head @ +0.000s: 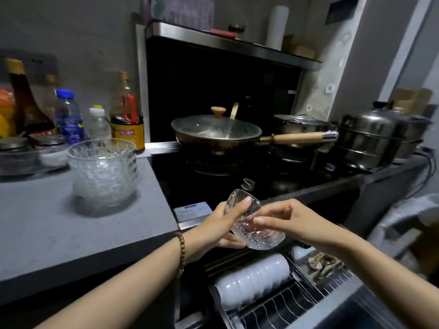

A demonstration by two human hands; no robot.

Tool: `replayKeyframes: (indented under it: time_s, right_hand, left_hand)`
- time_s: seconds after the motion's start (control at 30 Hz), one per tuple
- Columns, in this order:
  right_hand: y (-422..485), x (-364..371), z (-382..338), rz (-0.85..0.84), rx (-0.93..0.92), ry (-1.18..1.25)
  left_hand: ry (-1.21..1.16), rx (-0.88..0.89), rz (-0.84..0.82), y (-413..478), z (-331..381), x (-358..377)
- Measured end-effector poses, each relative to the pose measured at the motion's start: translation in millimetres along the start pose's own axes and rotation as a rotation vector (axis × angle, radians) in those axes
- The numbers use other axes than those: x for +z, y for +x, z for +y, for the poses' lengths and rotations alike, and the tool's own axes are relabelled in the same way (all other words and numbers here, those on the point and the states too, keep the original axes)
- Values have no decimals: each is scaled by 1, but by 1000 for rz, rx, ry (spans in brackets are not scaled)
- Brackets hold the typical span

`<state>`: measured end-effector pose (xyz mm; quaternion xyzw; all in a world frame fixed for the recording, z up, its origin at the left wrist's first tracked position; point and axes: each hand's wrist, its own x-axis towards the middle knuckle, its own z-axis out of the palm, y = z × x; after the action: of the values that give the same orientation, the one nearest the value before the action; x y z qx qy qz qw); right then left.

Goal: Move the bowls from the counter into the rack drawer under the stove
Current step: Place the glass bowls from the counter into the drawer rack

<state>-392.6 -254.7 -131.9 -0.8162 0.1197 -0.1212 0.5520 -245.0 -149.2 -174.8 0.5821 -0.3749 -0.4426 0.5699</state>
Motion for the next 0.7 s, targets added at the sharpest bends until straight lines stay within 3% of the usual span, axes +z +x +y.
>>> replayKeyframes:
  time_s: [0.23, 0.5, 0.63, 0.7]
  right_hand:
    - [-27, -13, 78, -22, 254, 5]
    - [-13, -1, 155, -8, 420, 127]
    - [1, 5, 189, -20, 567, 208]
    - [7, 7, 204, -48, 652, 216]
  left_hand:
    - [52, -198, -139, 30, -84, 36]
    - [49, -416, -178, 50, -152, 33]
    - [32, -409, 18, 57, -178, 24]
    - [156, -345, 102, 56, -196, 16]
